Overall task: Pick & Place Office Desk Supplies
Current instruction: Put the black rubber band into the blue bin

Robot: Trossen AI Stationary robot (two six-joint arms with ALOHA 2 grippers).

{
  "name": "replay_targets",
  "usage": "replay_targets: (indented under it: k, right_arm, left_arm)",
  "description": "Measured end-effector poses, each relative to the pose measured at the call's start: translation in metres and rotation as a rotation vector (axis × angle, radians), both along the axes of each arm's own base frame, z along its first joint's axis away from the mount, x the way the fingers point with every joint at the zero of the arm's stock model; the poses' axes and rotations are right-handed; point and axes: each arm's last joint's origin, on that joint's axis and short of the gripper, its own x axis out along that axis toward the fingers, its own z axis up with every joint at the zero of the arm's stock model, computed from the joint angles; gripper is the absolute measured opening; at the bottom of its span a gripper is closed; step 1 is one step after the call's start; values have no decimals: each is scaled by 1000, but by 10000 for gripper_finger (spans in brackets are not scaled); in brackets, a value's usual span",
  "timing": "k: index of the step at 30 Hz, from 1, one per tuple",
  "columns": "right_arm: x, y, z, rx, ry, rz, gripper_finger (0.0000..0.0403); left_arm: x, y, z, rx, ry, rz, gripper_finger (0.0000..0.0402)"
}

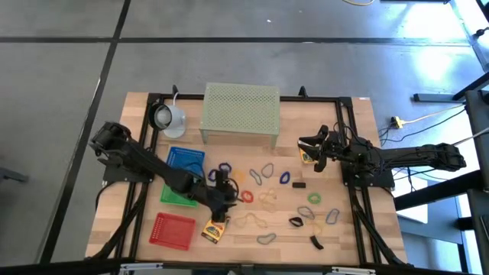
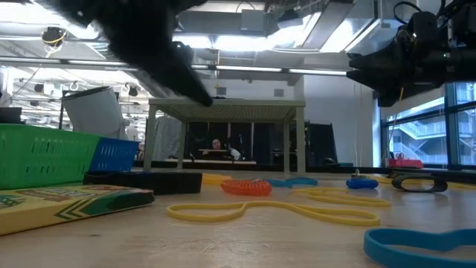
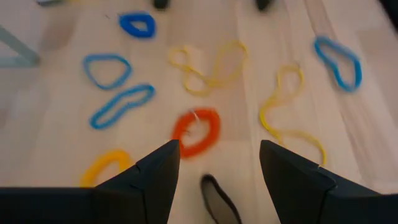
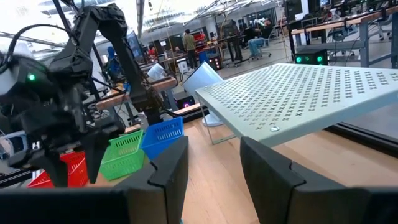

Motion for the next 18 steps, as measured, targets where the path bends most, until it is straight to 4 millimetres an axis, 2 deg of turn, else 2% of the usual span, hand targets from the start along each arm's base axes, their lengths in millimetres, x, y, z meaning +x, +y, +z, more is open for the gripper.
replay_targets:
  k: [8,18]
  right_arm:
    - [0,0,-9,72,73,0,146]
    - [0,0,-11,116,90,-1,146]
  left_arm:
    - [5,-10,-39,69,109,-48,217]
    - [2,-8,-50,80,178,-12,217]
